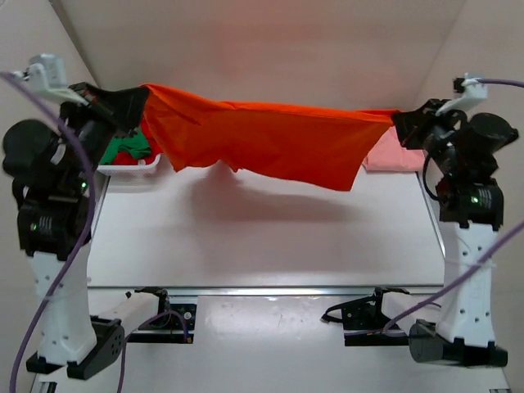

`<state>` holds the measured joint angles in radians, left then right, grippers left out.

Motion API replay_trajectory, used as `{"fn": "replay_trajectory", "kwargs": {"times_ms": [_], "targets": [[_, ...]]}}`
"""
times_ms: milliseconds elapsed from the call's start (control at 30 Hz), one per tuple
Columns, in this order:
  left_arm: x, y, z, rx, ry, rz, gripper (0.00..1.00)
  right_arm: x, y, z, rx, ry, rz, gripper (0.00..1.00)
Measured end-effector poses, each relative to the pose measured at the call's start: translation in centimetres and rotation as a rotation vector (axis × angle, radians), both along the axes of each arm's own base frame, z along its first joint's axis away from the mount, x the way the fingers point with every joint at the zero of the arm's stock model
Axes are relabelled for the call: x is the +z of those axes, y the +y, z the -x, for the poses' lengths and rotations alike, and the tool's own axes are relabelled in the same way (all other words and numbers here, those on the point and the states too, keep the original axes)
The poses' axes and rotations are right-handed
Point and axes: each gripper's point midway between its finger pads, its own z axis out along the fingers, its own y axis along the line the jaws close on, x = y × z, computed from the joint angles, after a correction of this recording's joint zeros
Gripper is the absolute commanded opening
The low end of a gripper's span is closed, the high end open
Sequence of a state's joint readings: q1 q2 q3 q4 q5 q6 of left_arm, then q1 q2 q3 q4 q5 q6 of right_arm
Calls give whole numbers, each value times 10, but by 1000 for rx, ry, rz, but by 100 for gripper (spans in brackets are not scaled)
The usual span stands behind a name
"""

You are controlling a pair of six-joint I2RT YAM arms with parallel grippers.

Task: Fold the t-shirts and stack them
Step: Flatten out the tshirt

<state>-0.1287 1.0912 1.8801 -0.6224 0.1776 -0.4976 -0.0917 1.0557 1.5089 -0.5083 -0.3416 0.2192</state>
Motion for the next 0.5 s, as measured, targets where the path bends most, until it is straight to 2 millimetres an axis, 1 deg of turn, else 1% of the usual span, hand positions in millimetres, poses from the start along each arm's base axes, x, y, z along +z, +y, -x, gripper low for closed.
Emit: {"fn": "replay_trajectory", "kwargs": {"times_ms": [67,133,200,233,300,333,400,467,500], "targets": [[15,5,24,17,-58,24,0,21,-1,20,4,-62,-6,0],[25,7,42,23,-91,39,0,34,1,33,10,-99,-6,0],[41,7,60,16,-132,53,0,46,5,44,24,-131,-6,0],[50,8,67,13,-153,62,0,51,7,48,34,-140,-7,0],[57,8,72,15,-172,74,0,58,11,51,50,-158,-7,0],[57,11,69,34,-164,76,0,58,12,50,57,-155,-9,0],[50,12,55,56,-137,58,0,52,13,40,68,-127,-15,0],[37,17,25,95,-88,28,0,42,15,22,85,-88,-18,0],[29,17,8,99,-59,14,0,33,17,8,96,-59,-18,0]]}}
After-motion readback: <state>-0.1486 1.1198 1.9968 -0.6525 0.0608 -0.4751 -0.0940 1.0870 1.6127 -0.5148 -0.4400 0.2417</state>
